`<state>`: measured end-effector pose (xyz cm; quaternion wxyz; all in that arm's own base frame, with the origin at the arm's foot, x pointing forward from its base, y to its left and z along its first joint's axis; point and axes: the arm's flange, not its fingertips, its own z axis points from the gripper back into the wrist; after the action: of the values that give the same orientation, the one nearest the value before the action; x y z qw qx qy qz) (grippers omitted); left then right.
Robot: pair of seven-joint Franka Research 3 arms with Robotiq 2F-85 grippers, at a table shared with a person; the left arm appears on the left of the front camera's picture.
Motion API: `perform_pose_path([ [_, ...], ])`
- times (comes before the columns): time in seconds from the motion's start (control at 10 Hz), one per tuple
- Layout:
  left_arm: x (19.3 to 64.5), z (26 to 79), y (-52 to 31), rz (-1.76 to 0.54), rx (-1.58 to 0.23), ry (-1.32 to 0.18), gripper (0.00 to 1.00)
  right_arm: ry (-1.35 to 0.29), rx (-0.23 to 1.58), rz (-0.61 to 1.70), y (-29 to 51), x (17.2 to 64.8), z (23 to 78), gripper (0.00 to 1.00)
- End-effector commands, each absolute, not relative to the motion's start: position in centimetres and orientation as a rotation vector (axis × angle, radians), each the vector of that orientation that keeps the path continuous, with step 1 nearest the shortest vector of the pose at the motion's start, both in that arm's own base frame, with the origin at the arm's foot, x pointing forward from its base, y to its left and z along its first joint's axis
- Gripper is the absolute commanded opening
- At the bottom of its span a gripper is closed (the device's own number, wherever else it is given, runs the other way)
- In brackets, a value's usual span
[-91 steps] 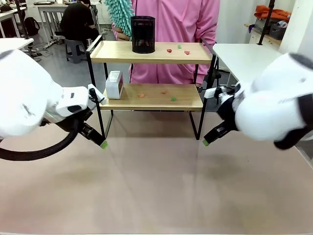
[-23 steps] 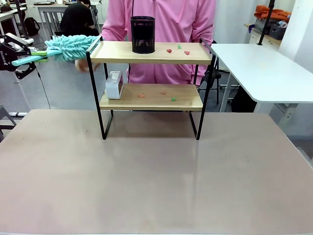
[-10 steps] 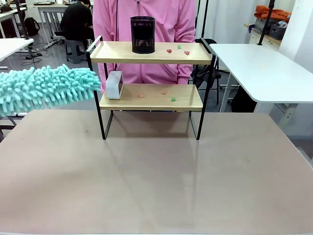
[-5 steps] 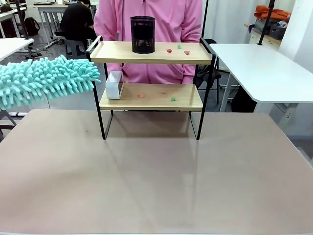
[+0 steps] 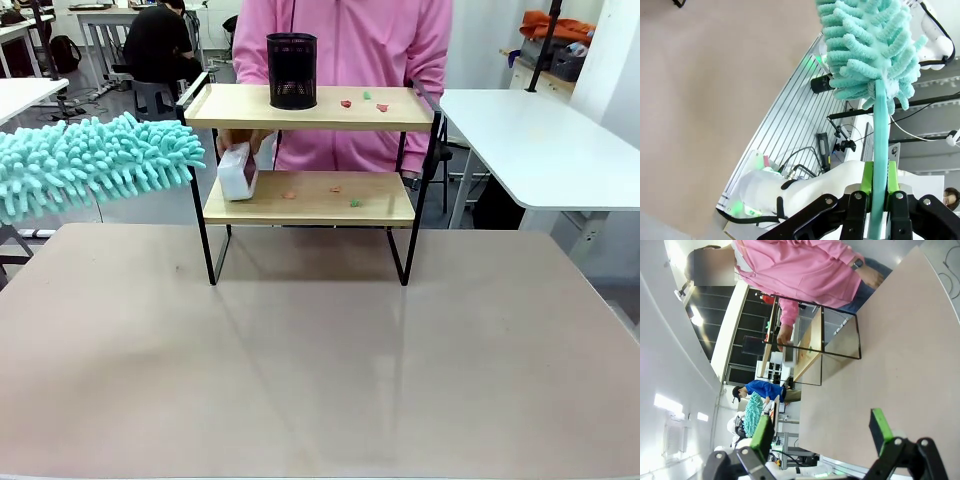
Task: Clean the shelf.
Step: Clean the specific tier of the Shelf with the Duster once objects are removed.
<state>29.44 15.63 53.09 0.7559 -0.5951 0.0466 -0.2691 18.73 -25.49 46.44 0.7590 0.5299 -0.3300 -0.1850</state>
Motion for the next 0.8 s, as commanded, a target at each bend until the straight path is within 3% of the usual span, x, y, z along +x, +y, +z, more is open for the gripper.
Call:
perform_pose_path([
  [0.0, 29.46, 53.67, 15.2, -0.572, -1.308, 0.091, 0.0, -0.754, 1.163, -0.382, -25.5, 18.97, 46.67, 1.0],
  [0.7, 29.46, 53.67, 15.2, -0.572, -1.308, 0.091, 0.0, -0.754, 1.163, -0.382, -25.5, 18.97, 46.67, 1.0],
])
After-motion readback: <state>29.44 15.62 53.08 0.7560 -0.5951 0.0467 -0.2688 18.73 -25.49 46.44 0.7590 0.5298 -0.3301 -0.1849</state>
